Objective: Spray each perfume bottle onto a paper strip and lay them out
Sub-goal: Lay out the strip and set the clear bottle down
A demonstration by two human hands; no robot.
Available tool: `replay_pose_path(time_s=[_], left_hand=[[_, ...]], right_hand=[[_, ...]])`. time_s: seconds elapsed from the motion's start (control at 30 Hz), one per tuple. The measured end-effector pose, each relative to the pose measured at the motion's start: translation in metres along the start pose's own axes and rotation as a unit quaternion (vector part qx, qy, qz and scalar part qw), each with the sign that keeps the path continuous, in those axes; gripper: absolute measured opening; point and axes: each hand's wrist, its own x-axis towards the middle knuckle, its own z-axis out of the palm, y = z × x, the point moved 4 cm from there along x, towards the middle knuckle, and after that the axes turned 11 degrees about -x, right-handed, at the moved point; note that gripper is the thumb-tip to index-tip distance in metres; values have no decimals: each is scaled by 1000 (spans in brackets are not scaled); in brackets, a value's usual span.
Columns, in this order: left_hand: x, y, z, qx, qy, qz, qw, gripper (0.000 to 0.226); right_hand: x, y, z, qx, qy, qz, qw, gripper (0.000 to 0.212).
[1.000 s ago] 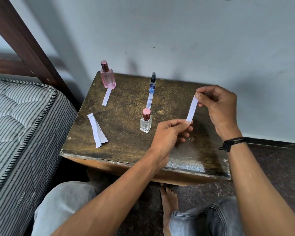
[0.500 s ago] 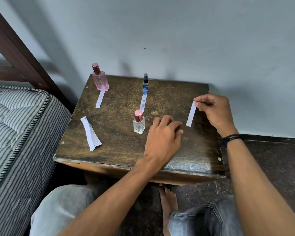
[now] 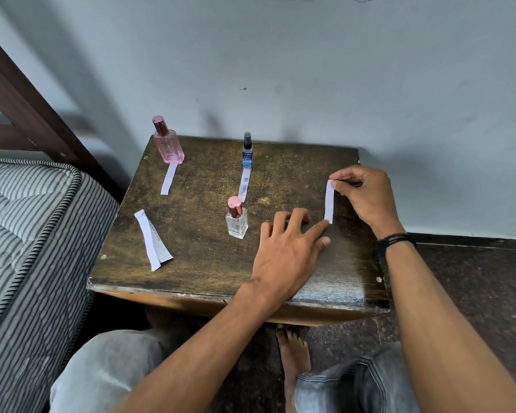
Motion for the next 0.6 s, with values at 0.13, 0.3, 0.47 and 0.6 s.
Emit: replay_pose_path(time_s=[0.13, 0.3, 0.47, 0.6], left_hand=[[2, -2, 0, -3, -1, 0, 1000, 33], [5, -1, 0, 5, -7, -6, 1000, 35], [9, 1, 4, 7, -17, -21, 1000, 37], [14, 3, 7, 6, -35, -32, 999, 43]], right_hand=[[1, 1, 0, -8, -1, 1, 1000, 17], [3, 2, 2, -18, 7, -4, 1000, 16], [7, 4, 4, -27, 8, 0, 1000, 17], [12, 6, 6, -40, 18, 3, 999, 13]])
